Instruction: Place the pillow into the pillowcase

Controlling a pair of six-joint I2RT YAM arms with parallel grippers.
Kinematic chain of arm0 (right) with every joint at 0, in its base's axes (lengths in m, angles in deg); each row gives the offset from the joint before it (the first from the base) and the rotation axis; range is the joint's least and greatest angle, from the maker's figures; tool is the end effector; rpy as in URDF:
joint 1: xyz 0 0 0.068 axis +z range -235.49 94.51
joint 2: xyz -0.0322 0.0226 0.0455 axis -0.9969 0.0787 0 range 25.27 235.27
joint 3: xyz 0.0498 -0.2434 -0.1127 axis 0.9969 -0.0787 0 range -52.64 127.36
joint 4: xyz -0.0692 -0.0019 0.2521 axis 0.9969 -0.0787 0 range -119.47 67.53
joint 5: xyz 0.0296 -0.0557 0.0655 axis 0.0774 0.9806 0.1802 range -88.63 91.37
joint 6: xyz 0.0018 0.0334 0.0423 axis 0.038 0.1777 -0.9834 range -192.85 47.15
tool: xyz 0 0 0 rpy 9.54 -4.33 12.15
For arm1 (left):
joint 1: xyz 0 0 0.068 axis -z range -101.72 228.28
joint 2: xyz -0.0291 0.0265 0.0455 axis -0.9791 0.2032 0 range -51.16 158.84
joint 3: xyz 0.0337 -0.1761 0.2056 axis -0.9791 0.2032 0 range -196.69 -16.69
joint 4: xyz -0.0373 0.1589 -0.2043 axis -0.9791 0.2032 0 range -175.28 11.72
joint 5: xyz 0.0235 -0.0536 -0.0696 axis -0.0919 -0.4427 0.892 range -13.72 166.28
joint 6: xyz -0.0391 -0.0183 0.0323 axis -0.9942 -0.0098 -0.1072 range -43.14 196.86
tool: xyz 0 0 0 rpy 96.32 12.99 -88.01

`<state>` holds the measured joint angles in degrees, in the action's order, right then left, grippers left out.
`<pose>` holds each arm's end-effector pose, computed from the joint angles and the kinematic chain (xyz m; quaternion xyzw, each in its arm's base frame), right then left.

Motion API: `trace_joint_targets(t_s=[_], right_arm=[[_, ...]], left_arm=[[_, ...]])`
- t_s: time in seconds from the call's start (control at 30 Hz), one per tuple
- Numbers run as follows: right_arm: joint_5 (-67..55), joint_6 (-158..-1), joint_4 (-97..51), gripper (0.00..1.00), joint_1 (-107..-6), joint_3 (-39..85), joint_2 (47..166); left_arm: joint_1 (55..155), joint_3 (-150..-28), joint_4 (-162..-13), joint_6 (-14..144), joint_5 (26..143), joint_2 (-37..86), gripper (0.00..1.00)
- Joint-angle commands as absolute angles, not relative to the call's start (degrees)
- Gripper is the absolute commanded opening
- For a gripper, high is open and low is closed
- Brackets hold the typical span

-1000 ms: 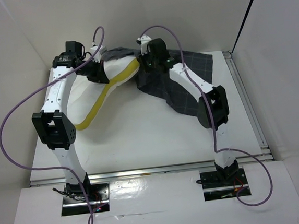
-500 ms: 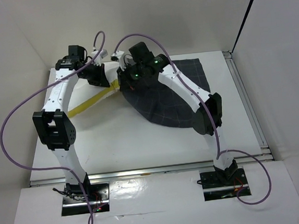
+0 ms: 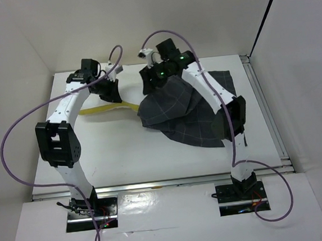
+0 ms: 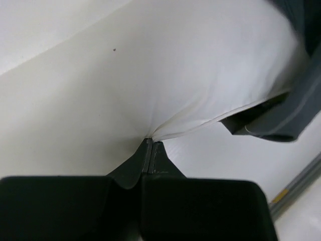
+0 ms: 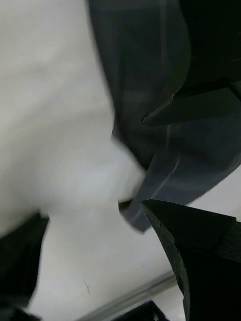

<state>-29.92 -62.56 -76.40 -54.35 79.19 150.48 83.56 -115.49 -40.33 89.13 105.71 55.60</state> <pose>0.4008 0.2637 0.3403 -0.4091 0.8042 0.3104 0.2993 0.4071 -0.0552 0.3081 0.2199 0.8939 -0.2216 0.3218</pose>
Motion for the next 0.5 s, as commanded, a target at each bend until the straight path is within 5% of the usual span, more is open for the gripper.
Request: trace_joint_targets(t_s=[0.0, 0.27, 0.33, 0.47], right_arm=[[-23.35, -66.24, -67.4, 0.68, -58.85, 75.79, 141.22], [-16.03, -66.25, -66.94, 0.68, -60.7, 73.83, 141.02], [-16.9, -66.25, -67.55, 0.69, -61.23, 75.58, 142.86], [-17.96, -65.73, -67.03, 0.71, -61.23, 77.17, 147.08]], left_arm=[[83.37, -108.22, -42.47, 92.85, 103.54, 49.48, 0.0], [82.67, -96.14, -40.55, 101.97, 103.52, 44.65, 0.03], [82.67, -94.04, -40.71, 101.99, 104.05, 42.55, 0.25], [82.67, -93.94, -45.27, 99.98, 100.19, 39.73, 0.48]])
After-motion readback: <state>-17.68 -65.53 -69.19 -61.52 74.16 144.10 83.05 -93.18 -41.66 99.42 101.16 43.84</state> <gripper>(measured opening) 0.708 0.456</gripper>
